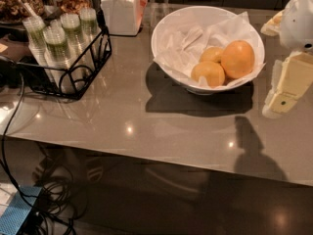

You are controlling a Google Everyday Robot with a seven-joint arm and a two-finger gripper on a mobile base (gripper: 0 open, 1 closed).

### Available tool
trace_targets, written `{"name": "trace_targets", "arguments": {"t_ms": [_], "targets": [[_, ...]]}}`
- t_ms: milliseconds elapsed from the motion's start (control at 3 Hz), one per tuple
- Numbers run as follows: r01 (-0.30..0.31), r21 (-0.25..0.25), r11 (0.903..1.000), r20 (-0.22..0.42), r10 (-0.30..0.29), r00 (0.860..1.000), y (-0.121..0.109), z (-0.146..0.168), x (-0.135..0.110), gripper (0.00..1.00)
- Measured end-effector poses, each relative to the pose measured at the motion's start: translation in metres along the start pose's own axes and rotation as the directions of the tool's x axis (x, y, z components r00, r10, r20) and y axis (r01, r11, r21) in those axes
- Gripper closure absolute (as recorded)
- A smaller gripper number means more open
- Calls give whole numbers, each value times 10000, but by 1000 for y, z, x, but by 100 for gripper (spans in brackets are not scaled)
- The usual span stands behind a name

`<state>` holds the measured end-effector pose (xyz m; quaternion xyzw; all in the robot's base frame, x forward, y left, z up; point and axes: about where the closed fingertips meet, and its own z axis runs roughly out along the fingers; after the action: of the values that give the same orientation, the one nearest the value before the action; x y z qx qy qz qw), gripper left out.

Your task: Pick orange from white bowl

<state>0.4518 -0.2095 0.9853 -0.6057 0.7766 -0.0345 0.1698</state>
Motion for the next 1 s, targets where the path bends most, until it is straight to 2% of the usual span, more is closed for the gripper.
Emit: {"name": "trace_targets", "arguments": {"t_ms": [333,667,1000], "targets": [[-98,6,10000,230,98,9997,-14,0,-2,0],[-212,-243,9995,855,232,9961,-47,5,-3,0],[-689,-665,9954,1807,799,9803,-86,13,-1,0]]}}
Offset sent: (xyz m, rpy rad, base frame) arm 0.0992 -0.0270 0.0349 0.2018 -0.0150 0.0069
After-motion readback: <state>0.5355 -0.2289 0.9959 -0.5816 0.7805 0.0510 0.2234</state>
